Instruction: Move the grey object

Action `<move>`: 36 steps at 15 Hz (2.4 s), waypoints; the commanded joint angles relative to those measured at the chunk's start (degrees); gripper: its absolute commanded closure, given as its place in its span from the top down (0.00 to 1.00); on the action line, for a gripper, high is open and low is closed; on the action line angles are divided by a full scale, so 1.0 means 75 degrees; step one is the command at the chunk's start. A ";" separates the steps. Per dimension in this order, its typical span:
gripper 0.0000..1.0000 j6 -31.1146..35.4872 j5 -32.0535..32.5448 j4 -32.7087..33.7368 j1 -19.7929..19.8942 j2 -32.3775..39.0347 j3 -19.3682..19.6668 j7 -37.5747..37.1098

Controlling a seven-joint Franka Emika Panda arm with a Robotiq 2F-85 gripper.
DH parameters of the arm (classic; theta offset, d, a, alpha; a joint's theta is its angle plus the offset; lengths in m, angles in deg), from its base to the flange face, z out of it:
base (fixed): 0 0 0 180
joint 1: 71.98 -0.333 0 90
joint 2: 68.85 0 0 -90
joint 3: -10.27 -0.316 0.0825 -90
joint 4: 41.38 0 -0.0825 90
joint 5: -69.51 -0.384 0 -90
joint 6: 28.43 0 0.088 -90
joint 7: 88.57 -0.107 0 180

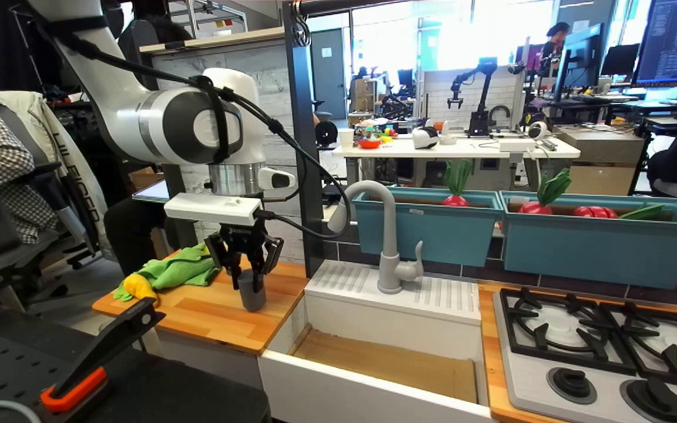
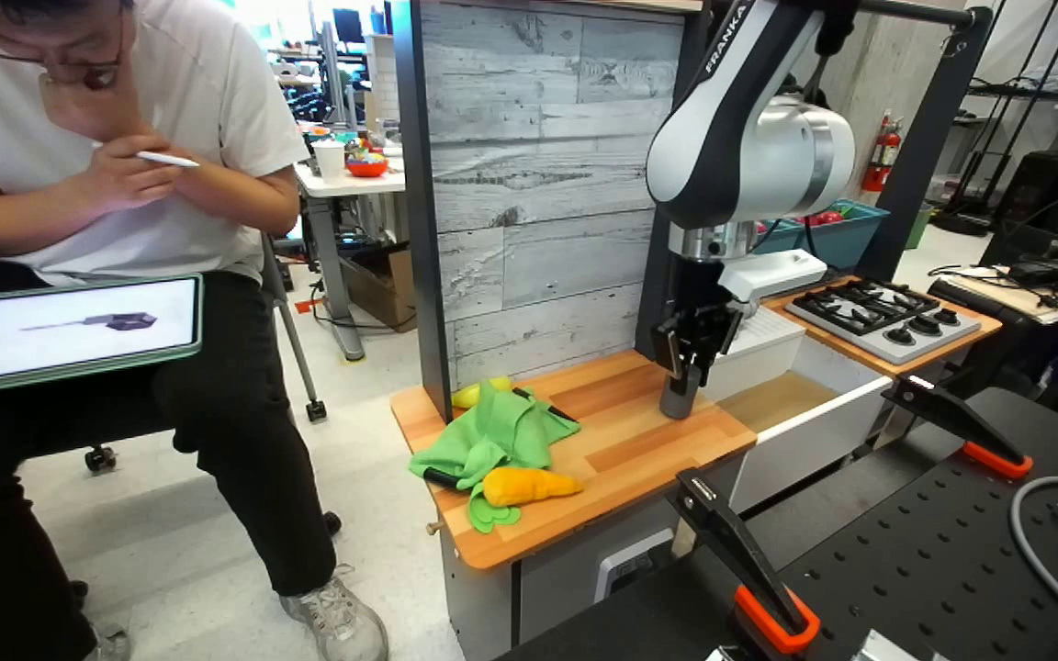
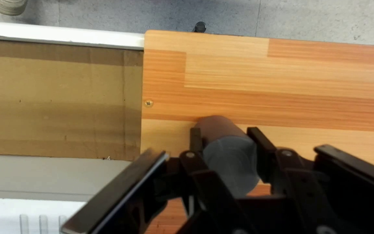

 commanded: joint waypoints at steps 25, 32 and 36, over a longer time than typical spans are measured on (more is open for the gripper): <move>0.23 -0.0524 0.0640 0.0155 -0.1062 0.0195 -0.0384 -0.0054; 0.97 -0.0613 0.0717 0.0156 -0.1053 0.0222 -0.0348 -0.0081; 1.00 -0.0623 0.0746 0.0094 -0.1041 0.0130 -0.0357 -0.0074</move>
